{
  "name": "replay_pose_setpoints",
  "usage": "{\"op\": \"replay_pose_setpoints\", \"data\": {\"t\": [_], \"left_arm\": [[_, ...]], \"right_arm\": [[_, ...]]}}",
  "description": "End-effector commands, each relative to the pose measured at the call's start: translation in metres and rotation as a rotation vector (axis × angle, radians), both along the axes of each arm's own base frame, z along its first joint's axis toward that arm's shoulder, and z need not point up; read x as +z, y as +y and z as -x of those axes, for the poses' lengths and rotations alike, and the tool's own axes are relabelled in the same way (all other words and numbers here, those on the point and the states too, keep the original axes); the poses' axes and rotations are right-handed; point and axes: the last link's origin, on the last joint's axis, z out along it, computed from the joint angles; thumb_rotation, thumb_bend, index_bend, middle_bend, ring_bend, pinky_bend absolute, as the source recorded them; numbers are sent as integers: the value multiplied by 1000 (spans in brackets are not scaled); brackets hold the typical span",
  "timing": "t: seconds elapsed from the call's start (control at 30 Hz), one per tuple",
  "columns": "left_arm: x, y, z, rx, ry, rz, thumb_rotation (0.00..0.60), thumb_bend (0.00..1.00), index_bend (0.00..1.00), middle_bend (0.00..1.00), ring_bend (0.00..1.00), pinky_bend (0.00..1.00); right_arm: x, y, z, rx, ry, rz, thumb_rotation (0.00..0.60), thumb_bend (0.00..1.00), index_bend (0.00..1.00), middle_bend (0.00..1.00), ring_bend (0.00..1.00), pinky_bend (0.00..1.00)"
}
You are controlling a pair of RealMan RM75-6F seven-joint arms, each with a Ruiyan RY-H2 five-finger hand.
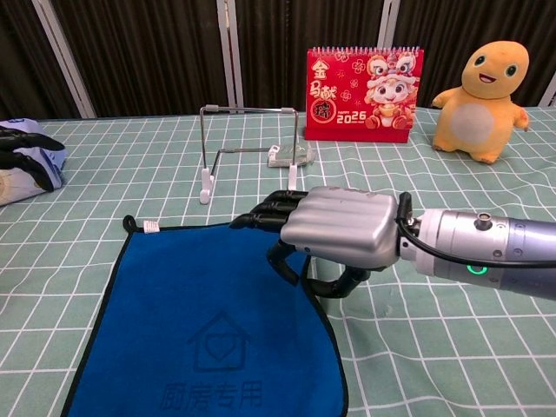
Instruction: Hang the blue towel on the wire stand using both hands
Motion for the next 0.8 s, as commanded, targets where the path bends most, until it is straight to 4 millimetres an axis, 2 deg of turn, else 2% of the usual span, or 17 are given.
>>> {"op": "replay_pose_setpoints", "data": {"t": [0.03,0.2,0.57,0.8], "left_arm": [[-30,14,0,-65,-35,128,600,316,380,0,0,0],[-53,18,2,-143,-25,185,600,323,447,0,0,0],[-97,16,-5,-240,13,280,600,323,452,0,0,0],[-109,15,-8,-259,7,299,600,324,452,0,0,0]], "right_arm": [[1,-1,-2,-2,3,5,600,544,647,0,0,0],[1,-3,-4,-11,6,10,600,544,647,0,0,0],[1,-4,-5,-34,11,8,600,544,647,0,0,0],[1,-5,-4,-28,18,15,600,543,647,0,0,0]]}}
